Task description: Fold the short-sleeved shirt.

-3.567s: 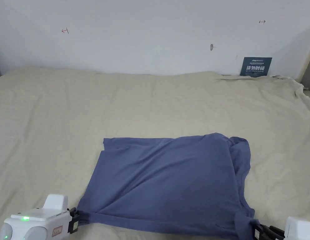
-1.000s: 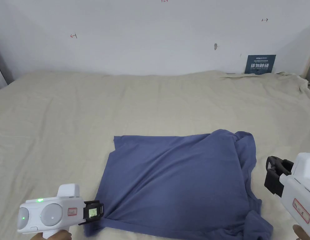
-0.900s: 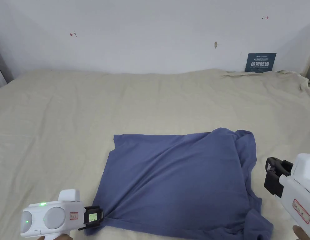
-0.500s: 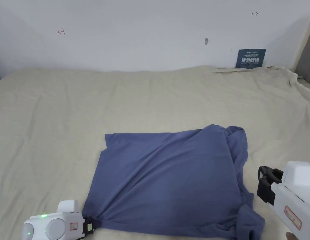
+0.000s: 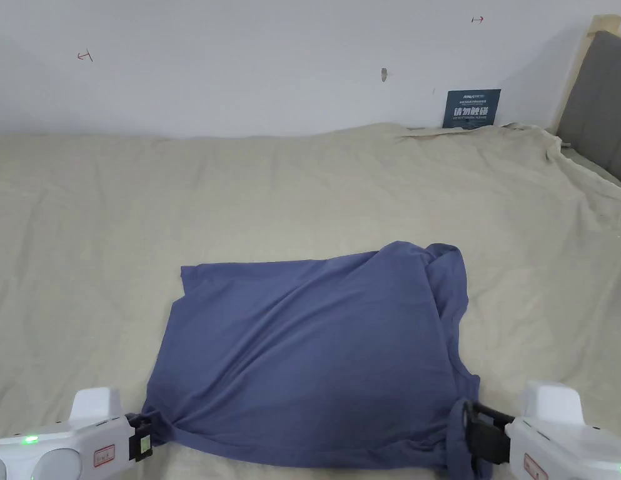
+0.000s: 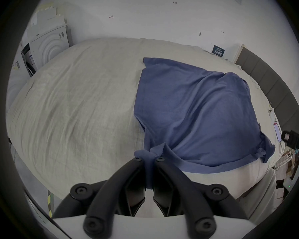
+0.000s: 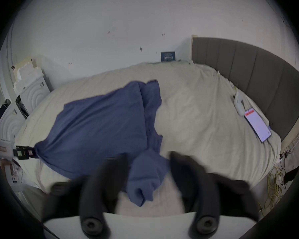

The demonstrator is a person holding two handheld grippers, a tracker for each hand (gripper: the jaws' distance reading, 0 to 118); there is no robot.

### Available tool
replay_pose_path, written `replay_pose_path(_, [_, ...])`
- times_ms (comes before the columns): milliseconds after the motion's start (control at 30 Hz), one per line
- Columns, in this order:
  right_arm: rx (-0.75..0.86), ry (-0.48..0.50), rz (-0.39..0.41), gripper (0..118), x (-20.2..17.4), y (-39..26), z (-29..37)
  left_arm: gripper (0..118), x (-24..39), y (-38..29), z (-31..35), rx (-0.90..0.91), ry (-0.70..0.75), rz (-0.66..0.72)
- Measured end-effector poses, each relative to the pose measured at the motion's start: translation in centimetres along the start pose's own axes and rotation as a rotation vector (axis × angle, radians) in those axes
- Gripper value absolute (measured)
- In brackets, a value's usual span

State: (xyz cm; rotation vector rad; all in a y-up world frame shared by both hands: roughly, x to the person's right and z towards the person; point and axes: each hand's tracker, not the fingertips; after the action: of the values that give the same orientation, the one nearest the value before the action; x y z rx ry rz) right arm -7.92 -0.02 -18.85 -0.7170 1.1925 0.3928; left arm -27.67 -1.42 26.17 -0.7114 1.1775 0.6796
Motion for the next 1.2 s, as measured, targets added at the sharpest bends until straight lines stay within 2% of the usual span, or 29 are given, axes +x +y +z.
replay_pose_path(33, [-0.007,0.000,-0.003,100,0.0,-0.4,-0.4,4,-0.3,0.2,-0.3,0.002,-0.002,-0.002])
replay_pose_path(67, [-0.009,-0.001,-0.003,102,0.0,-0.8,-0.7,4,-0.4,0.2,-0.4,0.003,-0.003,-0.004])
replay_pose_path(300, [-0.093,-0.018,0.034,100,-1.0,-2.5,-3.0,4,-0.5,-0.3,-0.6,-0.005,-0.004,-0.003])
replay_pose_path(333, [-0.104,-0.016,0.040,94,-1.0,-2.7,-3.3,4,-0.7,-0.5,-0.7,-0.006,-0.004,-0.001])
replay_pose_path(367, [-0.111,-0.018,0.041,83,-1.2,-2.9,-3.1,4,-0.8,-0.6,-0.8,-0.008,-0.003,0.002])
replay_pose_path(400, [-0.112,-0.016,0.041,64,-1.3,-3.1,-3.1,4,-0.8,-0.7,-0.8,-0.010,-0.003,0.004])
replay_pose_path(433, [-0.116,-0.019,0.046,50,-1.3,-3.3,-3.2,4,-0.9,-0.6,-1.0,-0.011,-0.004,0.007])
replay_pose_path(500, [-0.132,-0.018,0.049,31,-1.2,-3.7,-3.7,4,-1.1,-0.6,-1.1,-0.014,-0.005,0.015])
replay_pose_path(567, [-0.135,-0.007,0.040,27,-1.0,-4.1,-3.8,4,-1.0,-0.7,-1.1,-0.015,-0.008,0.025])
replay_pose_path(633, [-0.121,-0.013,0.035,8,-0.9,-4.1,-3.4,4,-1.1,-0.7,-1.1,-0.014,-0.009,0.034])
replay_pose_path(900, [-0.022,0.043,0.004,7,-0.4,-1.5,-0.7,4,-1.6,0.1,-1.0,0.027,-0.010,0.056])
replay_pose_path(1200, [0.127,0.085,0.066,7,-0.6,5.9,-0.3,4,-0.8,5.4,-0.8,0.117,-0.009,0.027])
